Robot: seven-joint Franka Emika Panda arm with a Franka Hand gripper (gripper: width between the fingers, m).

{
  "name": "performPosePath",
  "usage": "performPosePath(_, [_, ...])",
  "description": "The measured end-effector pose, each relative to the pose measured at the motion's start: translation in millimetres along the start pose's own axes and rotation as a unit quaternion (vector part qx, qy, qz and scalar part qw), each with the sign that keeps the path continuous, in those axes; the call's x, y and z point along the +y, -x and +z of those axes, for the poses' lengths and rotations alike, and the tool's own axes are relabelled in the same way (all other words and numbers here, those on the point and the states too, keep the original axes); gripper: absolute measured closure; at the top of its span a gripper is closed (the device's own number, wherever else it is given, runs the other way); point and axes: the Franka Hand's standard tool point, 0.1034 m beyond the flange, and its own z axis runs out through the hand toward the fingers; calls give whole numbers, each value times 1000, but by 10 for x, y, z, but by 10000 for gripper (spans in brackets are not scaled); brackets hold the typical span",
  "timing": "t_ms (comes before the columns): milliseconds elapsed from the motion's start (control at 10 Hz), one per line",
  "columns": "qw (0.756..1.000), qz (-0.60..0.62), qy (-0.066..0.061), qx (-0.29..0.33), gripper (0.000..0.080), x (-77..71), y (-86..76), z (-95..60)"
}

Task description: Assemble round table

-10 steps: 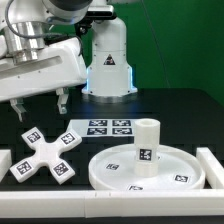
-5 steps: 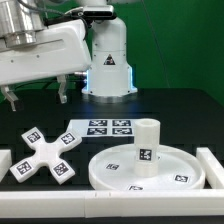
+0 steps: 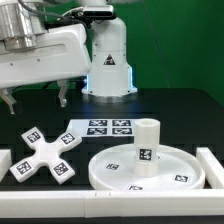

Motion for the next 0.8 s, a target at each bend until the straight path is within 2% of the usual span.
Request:
performPosePath(200, [1000, -10, 1, -3, 151, -59, -79, 90])
performPosePath(500, [1000, -8, 2, -3, 151, -39, -75, 88])
performPosePath(600, [1000, 6, -3, -20, 151, -46, -43, 91])
performPosePath(700, [998, 24, -2, -55, 151, -32, -31, 86])
performPosePath(800, [996, 44, 11, -83, 151, -42, -120, 126])
